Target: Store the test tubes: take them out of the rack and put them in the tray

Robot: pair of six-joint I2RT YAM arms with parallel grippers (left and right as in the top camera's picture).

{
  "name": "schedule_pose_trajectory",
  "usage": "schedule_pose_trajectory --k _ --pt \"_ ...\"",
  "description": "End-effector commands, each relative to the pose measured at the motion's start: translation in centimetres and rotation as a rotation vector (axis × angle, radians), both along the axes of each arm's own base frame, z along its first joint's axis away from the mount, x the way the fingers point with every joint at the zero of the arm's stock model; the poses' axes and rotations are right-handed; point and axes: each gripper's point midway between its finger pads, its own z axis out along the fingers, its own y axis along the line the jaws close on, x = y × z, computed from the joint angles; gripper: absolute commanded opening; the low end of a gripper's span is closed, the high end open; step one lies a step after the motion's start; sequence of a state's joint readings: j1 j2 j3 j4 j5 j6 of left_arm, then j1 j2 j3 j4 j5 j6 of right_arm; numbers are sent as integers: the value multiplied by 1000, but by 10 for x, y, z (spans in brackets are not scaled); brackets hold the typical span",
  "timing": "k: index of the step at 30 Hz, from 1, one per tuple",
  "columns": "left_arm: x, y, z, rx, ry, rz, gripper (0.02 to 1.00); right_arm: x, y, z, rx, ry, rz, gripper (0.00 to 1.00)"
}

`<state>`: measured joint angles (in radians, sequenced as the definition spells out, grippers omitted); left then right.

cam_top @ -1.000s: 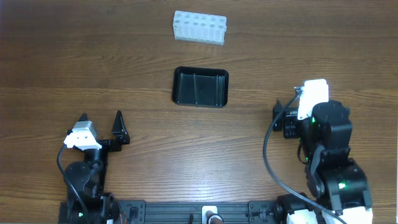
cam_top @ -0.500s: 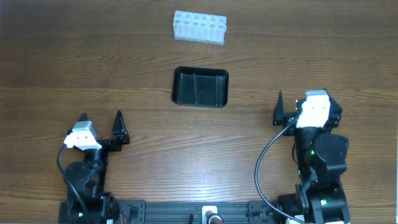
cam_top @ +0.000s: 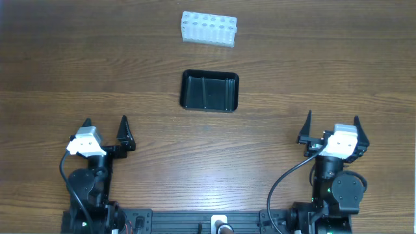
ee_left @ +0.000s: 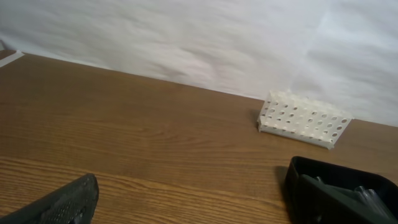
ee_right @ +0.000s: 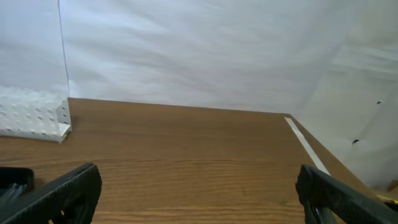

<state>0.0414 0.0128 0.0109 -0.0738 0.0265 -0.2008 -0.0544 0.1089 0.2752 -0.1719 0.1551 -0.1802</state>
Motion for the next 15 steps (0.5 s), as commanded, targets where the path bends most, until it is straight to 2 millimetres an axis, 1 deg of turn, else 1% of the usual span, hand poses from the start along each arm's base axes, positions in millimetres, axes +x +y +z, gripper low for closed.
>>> schedule_pose_trajectory --k 1,5,10,12,13,15 --pt "0 1 -2 15 1 3 996 0 -1 -10 -1 1 -3 993" --pt "0 1 -2 15 1 3 998 3 -1 -31 2 43 -2 991" --pt "0 1 -2 15 1 3 1000 6 -1 -69 6 100 -1 991" --pt "0 1 -2 15 1 3 998 7 -1 -81 7 109 -2 991" --pt "0 1 -2 15 1 3 996 7 -1 -84 6 110 1 993" --pt "0 1 -2 15 1 3 993 8 0 -82 5 99 6 991"
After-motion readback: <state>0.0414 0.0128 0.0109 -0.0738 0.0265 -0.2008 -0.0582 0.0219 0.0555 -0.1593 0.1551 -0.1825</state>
